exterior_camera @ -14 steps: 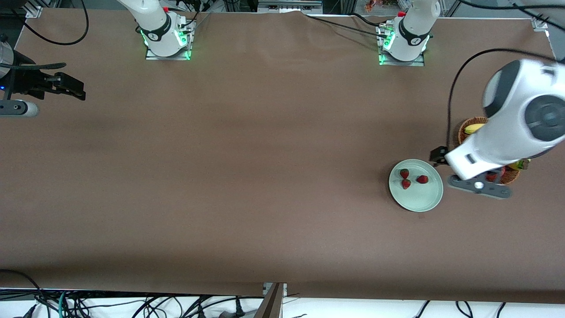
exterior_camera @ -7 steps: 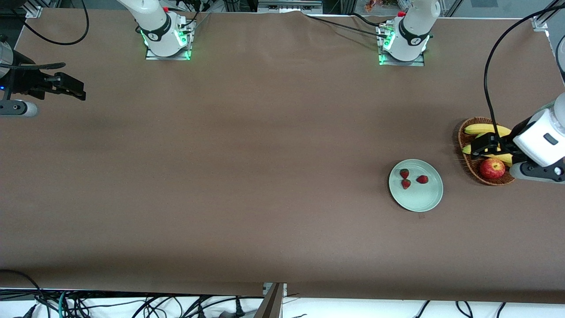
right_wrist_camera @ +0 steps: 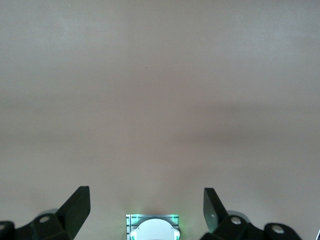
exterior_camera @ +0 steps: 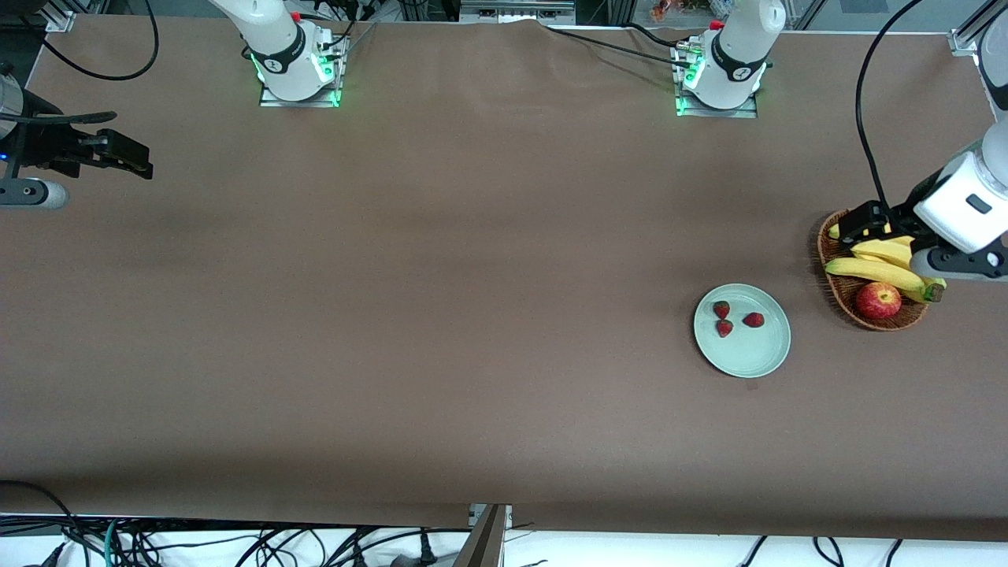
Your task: Collect all strawberries into plate
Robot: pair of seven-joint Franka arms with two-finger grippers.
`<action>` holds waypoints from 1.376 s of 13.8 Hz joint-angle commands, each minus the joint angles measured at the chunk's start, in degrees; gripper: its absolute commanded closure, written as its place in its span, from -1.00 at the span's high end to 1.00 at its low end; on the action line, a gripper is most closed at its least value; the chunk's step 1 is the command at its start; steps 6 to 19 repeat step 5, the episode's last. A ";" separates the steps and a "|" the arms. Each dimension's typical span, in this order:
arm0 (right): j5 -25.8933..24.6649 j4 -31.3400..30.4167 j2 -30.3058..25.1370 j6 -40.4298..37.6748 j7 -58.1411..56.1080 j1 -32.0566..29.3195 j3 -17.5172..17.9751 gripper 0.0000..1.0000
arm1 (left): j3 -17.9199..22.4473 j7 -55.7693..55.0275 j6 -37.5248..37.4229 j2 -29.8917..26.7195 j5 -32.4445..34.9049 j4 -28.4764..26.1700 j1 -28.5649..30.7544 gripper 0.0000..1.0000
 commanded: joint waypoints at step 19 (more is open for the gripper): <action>1.08 0.20 -0.18 0.02 -0.82 -0.64 0.07 1.00 | 4.30 -0.94 3.21 -7.44 -2.28 -9.96 -3.70 1.00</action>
